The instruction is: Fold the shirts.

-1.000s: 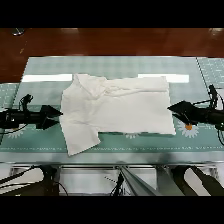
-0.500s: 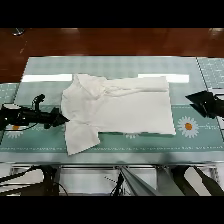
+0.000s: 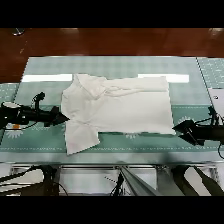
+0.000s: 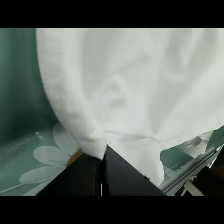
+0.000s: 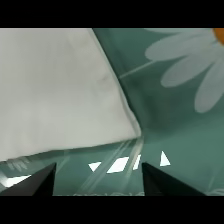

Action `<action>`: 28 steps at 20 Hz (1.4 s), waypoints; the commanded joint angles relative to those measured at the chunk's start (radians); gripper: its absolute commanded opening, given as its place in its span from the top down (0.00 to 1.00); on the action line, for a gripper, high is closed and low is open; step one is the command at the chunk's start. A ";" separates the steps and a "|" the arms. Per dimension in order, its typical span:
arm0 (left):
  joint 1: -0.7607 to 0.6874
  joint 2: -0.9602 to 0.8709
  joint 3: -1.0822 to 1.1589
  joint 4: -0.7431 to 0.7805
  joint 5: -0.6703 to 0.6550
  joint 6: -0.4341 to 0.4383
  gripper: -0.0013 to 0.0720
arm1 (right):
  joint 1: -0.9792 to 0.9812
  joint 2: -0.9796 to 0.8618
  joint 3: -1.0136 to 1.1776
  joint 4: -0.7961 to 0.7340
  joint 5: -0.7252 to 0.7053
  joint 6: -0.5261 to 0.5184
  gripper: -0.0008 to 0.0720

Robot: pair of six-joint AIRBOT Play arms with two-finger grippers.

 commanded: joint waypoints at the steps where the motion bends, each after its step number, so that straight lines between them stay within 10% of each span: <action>1: 0.000 0.000 0.001 0.000 -0.003 0.001 0.95 | 0.023 0.000 -0.030 -0.034 -0.040 0.038 0.14; 19: -0.053 -0.001 0.001 -0.003 0.027 0.021 0.95 | 0.032 -0.296 0.008 0.303 -0.166 -0.098 0.17; 21: -0.070 -0.001 0.002 -0.003 0.031 0.021 0.95 | 0.101 -0.297 0.008 0.309 -0.193 -0.083 0.25; 22: -0.072 0.000 0.002 -0.003 0.030 0.020 0.95 | 0.145 -0.297 0.014 0.313 -0.205 -0.079 0.48; 23: -0.071 0.000 0.002 -0.003 0.023 0.019 0.95 | 0.178 -0.296 0.032 0.304 -0.200 -0.084 0.93; 28: -0.060 0.027 0.125 -0.071 -0.103 0.019 0.95 | 0.244 -0.272 0.315 0.281 -0.029 -0.046 0.95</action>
